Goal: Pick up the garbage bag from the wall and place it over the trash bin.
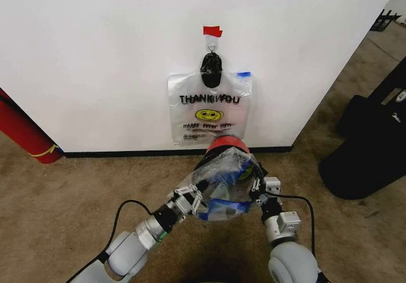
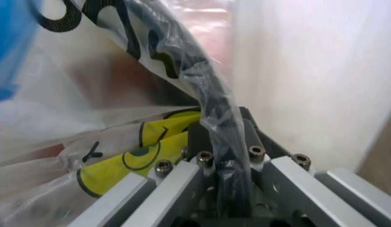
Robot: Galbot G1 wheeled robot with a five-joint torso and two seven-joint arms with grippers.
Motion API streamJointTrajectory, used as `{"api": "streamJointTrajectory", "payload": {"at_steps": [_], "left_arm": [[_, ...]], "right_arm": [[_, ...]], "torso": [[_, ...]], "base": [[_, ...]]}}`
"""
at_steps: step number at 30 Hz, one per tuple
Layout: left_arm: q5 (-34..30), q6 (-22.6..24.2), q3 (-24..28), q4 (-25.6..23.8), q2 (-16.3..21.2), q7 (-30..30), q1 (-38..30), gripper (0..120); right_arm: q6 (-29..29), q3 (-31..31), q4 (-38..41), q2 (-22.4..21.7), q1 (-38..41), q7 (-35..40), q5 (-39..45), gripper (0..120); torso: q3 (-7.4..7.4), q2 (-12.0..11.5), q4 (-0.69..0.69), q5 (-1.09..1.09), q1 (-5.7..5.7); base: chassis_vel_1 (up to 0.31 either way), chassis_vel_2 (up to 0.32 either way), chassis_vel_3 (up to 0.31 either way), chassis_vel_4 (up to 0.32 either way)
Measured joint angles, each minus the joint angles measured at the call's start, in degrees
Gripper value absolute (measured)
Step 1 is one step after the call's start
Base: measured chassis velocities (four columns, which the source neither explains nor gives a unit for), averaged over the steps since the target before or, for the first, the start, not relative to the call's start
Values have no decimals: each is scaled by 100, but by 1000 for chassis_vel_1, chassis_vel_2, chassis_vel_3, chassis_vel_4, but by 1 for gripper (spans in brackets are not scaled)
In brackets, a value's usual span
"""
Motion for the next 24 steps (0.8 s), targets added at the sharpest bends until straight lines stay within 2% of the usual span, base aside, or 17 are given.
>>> {"api": "streamJointTrajectory", "payload": {"at_steps": [5,10,17,24], "left_arm": [[-630,582,-89,-213,21,-198,31,0],[-1099,880,-231,-288,30,-287,89,0],[-1016,948,-286,-180,-9,-286,137,0],[-558,983,-293,367,-234,-632,8,0]], "right_arm": [[406,249,-230,-120,-17,-625,-8,0],[348,414,-298,-245,-72,-833,227,0],[295,447,-244,-347,-154,-931,899,0],[205,374,-59,-331,-223,-1161,2160,0]], "torso": [[0,0,-1,-1,0],[0,0,0,-2,0],[0,0,0,0,0],[0,0,0,-2,0]], "base": [[0,0,0,0],[0,0,0,0],[0,0,0,0],[0,0,0,0]]}}
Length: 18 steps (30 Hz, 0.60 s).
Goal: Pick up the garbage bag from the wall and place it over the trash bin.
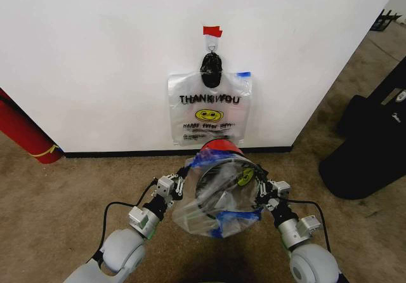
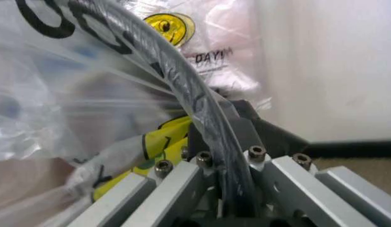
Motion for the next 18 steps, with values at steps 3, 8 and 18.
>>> {"api": "streamJointTrajectory", "payload": {"at_steps": [3,8,18], "left_arm": [[7,-38,-7,-1,-17,-28,36,0],[-66,-163,-50,-130,-16,-41,170,5],[255,1268,-219,-968,93,-1792,403,41]], "right_arm": [[-39,-52,33,23,2,68,198,0],[-79,-246,-26,152,145,646,421,0],[-704,-377,-197,354,478,2013,836,0]], "torso": [[0,0,0,1,0],[0,0,0,2,0],[0,0,1,1,0]], "base": [[0,0,0,0],[0,0,0,0],[0,0,0,0]]}}
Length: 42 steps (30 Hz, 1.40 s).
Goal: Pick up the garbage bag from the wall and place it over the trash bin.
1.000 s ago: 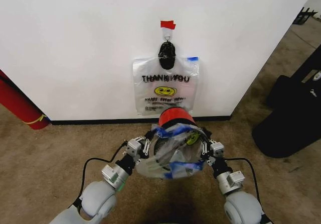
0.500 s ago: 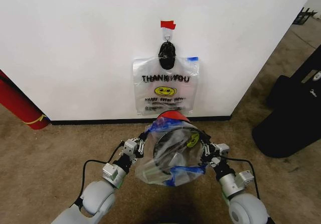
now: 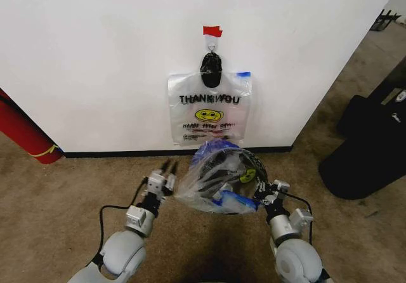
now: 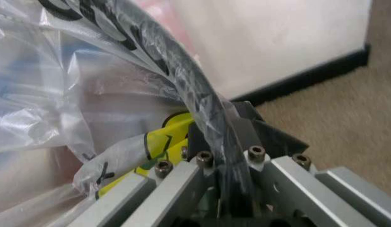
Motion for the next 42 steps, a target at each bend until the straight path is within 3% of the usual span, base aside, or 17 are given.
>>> {"api": "streamJointTrajectory", "payload": {"at_steps": [5,7,9,14,18,24,25,29,40,42], "left_arm": [[-81,-626,28,-495,156,849,218,57],[-32,-1302,136,-541,184,1881,321,66],[106,-1591,241,-417,184,2491,389,75],[490,-1755,417,-112,165,2946,458,91],[632,-1399,580,-69,211,2997,490,95],[612,-776,812,-72,278,2776,367,84],[515,-548,873,-128,320,2734,359,75],[488,-282,897,-193,382,2733,406,62],[-86,-213,898,-388,460,2760,546,20],[-84,-216,895,-388,463,2792,555,18]], "right_arm": [[-47,-36,-36,31,57,124,15,0],[-46,-66,-62,47,79,108,-93,0],[35,-76,-102,59,87,19,-275,0],[300,-94,-132,61,50,-233,-670,0],[540,-97,-131,57,0,-423,-1042,0],[816,-94,-131,81,-56,-590,-1540,0],[901,-93,-126,87,-85,-633,-1741,0],[956,-92,-77,97,-111,-662,-1883,0],[1000,-95,-90,183,-77,-649,-2103,0],[1001,-97,-90,188,-76,-646,-2104,0]], "torso": [[0,0,0,2,0],[0,0,-1,1,0],[0,0,-1,1,0],[0,0,-1,-1,0],[0,0,-1,-1,0],[0,0,-1,1,0],[0,0,-1,0,0],[0,0,0,0,0],[0,0,-1,0,0],[0,0,-1,0,0]], "base": [[0,0,0,0],[0,0,0,0],[0,0,0,0],[0,0,0,0],[0,0,0,0],[0,0,0,0],[0,0,0,0],[0,0,0,0],[0,0,0,0],[0,0,0,0]]}}
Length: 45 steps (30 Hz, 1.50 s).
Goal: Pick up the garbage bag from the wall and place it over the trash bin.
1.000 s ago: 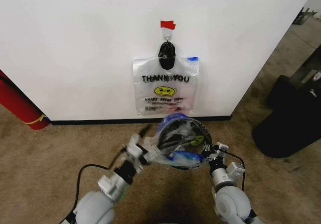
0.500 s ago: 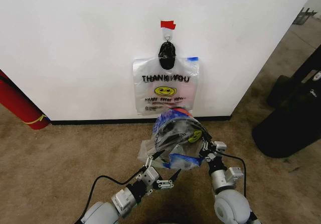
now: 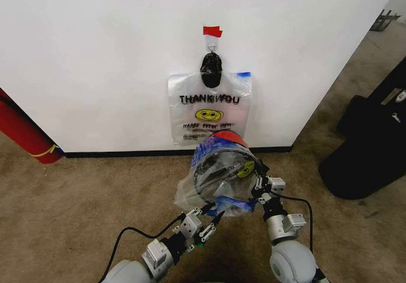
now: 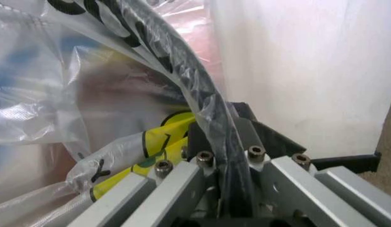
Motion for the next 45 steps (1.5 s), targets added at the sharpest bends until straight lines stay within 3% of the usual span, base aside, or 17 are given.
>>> {"api": "streamJointTrajectory", "payload": {"at_steps": [3,6,10,11,13,15,19,26,38,40,43,45], "left_arm": [[47,-78,-12,22,2,95,42,5],[147,-279,-34,75,2,271,69,0],[425,-657,-253,202,2,1110,159,0],[643,-886,-404,316,2,1597,179,0],[723,-951,-442,350,1,1697,175,0],[1437,-1371,-649,614,-28,2131,87,0],[2631,-1886,-800,1085,-178,2122,-124,0],[3588,-2190,-1098,1618,-348,1916,-398,0],[3841,-2440,-1407,2038,-396,2034,-571,0],[3531,-2607,-1410,2039,-363,2225,-572,0],[2524,-3104,-1427,2036,-341,2936,-620,3],[2355,-3158,-1443,2028,-341,3063,-626,7]], "right_arm": [[0,-3,18,6,7,29,5,0],[-14,3,44,4,16,100,53,0],[-210,7,155,-12,28,342,489,0],[-397,8,265,-34,20,516,914,0],[-461,9,302,-42,16,574,1036,0],[-865,19,515,-78,-1,920,1738,0],[-1586,66,907,-138,-69,1405,2738,0],[-2132,179,1452,-255,-235,1787,3527,0],[-2488,282,1677,-284,-220,1985,3799,0],[-2504,283,1658,-260,-181,1971,3809,0],[-2377,274,1408,-241,-109,1753,3705,0],[-2337,275,1362,-240,-97,1709,3679,0]], "torso": [[0,0,0,0,0],[0,0,0,0,0],[0,0,0,0,0],[0,0,1,0,0],[0,0,1,0,0],[0,0,0,1,0],[0,0,0,-1,0],[0,0,0,1,0],[0,0,0,0,0],[0,0,0,0,0],[0,0,0,0,0],[0,0,0,0,0]], "base": [[0,0,0,0],[0,0,0,0],[0,0,0,0],[0,0,0,0],[0,0,0,0],[0,0,0,0],[0,0,0,0],[0,0,0,0],[0,0,0,0],[0,0,0,0],[0,0,0,0],[0,0,0,0]]}}
